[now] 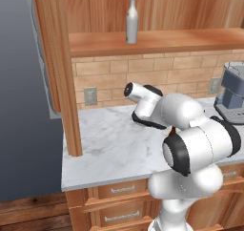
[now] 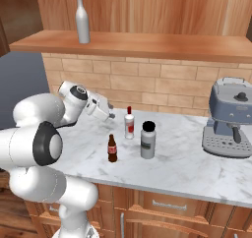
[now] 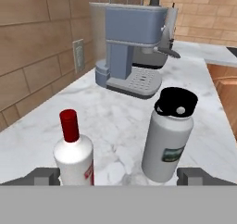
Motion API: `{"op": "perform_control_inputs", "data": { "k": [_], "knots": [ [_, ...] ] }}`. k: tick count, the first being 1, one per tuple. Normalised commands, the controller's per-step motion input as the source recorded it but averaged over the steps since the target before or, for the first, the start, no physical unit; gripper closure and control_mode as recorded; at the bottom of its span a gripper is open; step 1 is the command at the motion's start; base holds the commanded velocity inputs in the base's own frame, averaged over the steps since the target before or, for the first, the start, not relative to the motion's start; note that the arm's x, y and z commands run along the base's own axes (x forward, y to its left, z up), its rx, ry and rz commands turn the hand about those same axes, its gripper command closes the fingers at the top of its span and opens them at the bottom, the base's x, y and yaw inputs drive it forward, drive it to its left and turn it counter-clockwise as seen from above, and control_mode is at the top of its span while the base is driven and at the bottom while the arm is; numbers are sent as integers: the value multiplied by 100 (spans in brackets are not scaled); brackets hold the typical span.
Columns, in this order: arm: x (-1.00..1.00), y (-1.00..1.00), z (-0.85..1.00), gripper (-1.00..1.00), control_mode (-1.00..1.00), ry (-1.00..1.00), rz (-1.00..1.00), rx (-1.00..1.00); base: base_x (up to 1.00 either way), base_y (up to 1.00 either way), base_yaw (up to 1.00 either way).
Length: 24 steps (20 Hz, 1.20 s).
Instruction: Sort all alcoholic drinks to one cabinet, and non-alcoholic drinks to the other.
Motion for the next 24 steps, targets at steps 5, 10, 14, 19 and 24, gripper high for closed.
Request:
{"op": "perform_control_inputs", "data": {
  "k": [5,10,14,19,24],
  "knots": [
    [19,0,-10,-100,-100,-1,0,0,0,0,0],
    [14,0,-1,-100,-100,0,0,0,0,0,0],
    [9,-4,-1,-100,-100,0,0,0,0,0,0],
    [11,-8,-4,-100,-100,0,0,0,0,0,0],
    [14,-11,-12,-100,-100,0,0,0,0,0,0]
  ]
}}
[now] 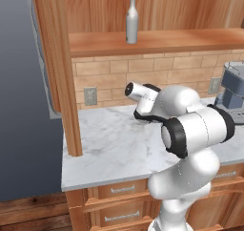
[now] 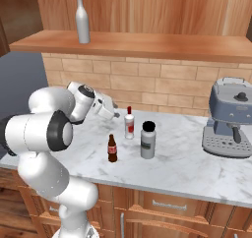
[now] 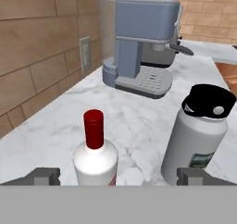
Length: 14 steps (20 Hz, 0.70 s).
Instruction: Sort all alcoholic drinks to one cabinet, and non-alcoholic drinks to the other.
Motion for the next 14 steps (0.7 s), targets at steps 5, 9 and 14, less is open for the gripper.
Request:
{"op": "perform_control_inputs", "data": {
  "k": [5,9,14],
  "knots": [
    [9,-11,-13,-100,-100,0,0,0,0,0,0],
    [10,-8,-6,-100,-100,0,0,0,0,0,0],
    [15,-1,0,-100,-100,0,0,0,0,0,0]
  ]
}}
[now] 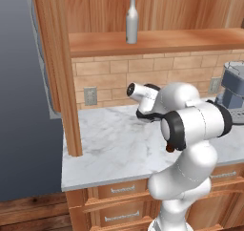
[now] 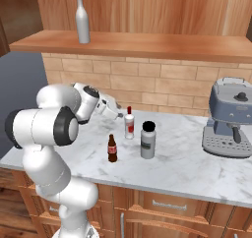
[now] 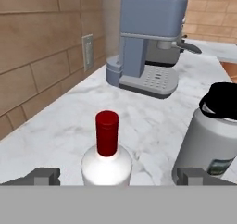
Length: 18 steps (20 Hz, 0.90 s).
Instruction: Sort all alcoholic drinks to one cabinet, and non-alcoholic drinks to the other.
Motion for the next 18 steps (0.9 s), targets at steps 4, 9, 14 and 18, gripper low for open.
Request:
{"op": "perform_control_inputs", "data": {
  "k": [4,9,14,18],
  "knots": [
    [14,0,-3,-100,-100,0,0,0,0,0,0],
    [11,0,-5,-100,-100,0,-1,0,0,0,0],
    [0,-14,-7,-100,-100,0,-3,0,0,0,0],
    [0,-21,-3,-100,-100,0,-4,0,0,0,0]
  ]
}}
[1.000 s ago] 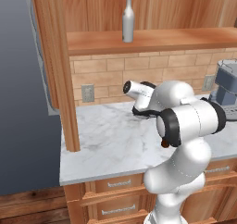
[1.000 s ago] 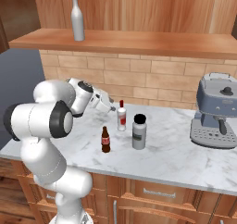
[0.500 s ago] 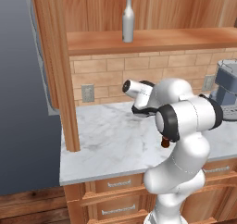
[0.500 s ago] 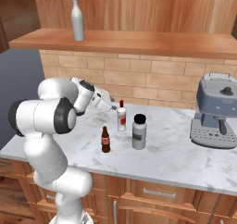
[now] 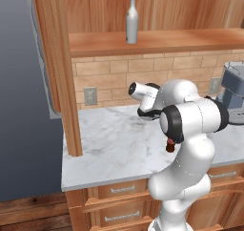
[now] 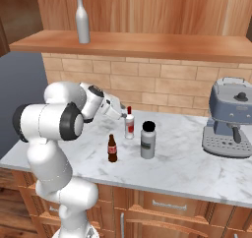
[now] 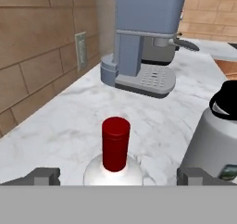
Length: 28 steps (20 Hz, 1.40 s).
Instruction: Sort all alcoholic drinks to one cabinet, and non-alcoholic drinks to the other.
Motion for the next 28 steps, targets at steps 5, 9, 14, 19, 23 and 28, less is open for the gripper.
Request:
{"op": "perform_control_inputs", "data": {
  "k": [5,9,14,19,23,28],
  "knots": [
    [0,-15,0,-100,-100,-1,-3,0,0,0,0],
    [1,-11,-1,-100,-100,-1,-3,0,0,0,0],
    [4,-5,0,-100,-100,-4,-1,0,0,0,0],
    [17,0,0,-100,-100,-3,0,0,0,0,0],
    [19,0,-1,-100,-100,-2,0,-1,0,0,0],
    [7,-2,-6,-100,-100,-1,0,-4,0,0,0]
  ]
}}
